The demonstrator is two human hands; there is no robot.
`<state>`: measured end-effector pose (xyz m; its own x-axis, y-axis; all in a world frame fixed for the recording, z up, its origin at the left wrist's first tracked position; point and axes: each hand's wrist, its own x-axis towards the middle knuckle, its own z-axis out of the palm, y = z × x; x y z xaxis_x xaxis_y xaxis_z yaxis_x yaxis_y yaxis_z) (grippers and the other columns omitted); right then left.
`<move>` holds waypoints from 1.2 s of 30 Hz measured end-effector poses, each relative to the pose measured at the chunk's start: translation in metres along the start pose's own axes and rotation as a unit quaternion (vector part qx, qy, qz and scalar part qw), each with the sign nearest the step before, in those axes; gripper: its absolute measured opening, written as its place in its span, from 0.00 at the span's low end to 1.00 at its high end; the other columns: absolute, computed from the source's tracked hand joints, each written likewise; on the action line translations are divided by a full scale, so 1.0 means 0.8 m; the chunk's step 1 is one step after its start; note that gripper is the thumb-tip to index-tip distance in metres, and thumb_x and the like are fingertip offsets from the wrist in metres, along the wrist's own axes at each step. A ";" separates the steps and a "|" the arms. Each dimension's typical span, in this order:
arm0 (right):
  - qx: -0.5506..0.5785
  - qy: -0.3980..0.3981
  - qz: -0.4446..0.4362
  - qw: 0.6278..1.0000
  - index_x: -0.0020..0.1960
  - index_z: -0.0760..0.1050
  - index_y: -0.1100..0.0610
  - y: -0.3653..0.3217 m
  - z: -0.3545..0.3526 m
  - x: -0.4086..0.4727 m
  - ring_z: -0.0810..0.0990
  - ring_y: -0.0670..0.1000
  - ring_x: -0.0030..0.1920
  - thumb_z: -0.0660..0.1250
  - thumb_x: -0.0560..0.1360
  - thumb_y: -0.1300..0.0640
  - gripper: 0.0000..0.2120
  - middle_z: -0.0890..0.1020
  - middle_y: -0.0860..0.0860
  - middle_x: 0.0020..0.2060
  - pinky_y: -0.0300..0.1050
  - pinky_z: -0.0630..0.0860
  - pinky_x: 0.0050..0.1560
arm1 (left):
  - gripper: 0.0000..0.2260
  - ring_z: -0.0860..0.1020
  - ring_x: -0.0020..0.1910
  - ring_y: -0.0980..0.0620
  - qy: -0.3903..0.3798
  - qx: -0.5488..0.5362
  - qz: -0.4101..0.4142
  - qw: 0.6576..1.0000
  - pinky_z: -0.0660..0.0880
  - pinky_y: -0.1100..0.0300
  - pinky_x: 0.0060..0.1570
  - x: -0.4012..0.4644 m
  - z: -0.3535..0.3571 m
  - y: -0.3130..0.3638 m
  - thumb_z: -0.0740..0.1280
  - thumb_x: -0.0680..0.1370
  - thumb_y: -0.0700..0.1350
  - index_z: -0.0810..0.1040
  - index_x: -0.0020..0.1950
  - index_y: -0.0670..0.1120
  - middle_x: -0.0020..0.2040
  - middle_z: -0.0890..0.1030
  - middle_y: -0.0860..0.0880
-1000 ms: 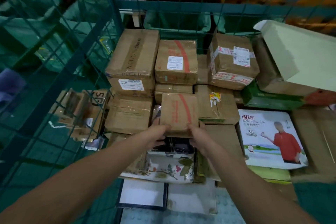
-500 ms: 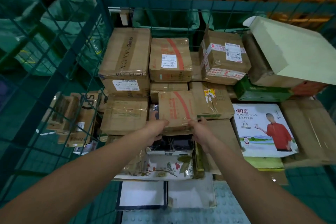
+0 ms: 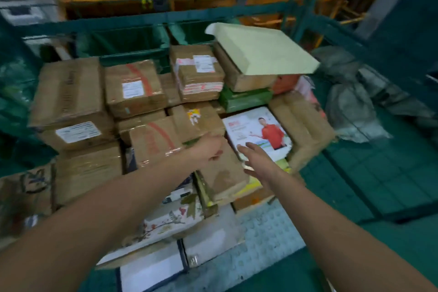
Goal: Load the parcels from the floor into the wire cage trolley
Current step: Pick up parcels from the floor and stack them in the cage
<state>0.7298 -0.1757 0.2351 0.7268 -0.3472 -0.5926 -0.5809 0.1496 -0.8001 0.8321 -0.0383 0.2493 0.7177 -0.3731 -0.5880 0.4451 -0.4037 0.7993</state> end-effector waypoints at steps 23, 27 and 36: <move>0.232 0.308 0.102 0.917 0.73 0.69 0.54 0.415 -0.461 -0.398 0.72 0.56 0.69 0.68 0.79 0.40 0.29 0.72 0.52 0.72 0.54 0.76 0.65 | 0.03 0.77 0.40 0.53 -0.288 0.262 0.044 0.920 0.73 0.61 0.40 -0.257 0.601 -0.167 0.64 0.82 0.43 0.76 0.50 0.49 0.47 0.77 0.49; 0.266 0.324 0.109 0.901 0.74 0.69 0.55 0.472 -0.517 -0.414 0.73 0.56 0.68 0.68 0.80 0.41 0.28 0.73 0.53 0.71 0.54 0.76 0.65 | 0.05 0.78 0.44 0.53 -0.313 0.305 0.047 0.898 0.76 0.61 0.41 -0.250 0.682 -0.184 0.65 0.83 0.46 0.76 0.56 0.46 0.52 0.78 0.47; 0.309 0.356 0.160 0.867 0.74 0.70 0.57 0.584 -0.607 -0.346 0.73 0.55 0.66 0.65 0.82 0.45 0.25 0.74 0.54 0.69 0.51 0.74 0.59 | 0.03 0.78 0.47 0.51 -0.363 0.402 0.036 0.840 0.78 0.58 0.44 -0.156 0.864 -0.264 0.64 0.83 0.46 0.76 0.53 0.48 0.52 0.78 0.48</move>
<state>0.0787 -0.4594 0.0704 0.0251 -0.6473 -0.7618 -0.2446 0.7349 -0.6325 0.2787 -0.4840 0.0684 0.0809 -0.7134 -0.6961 -0.3008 -0.6833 0.6653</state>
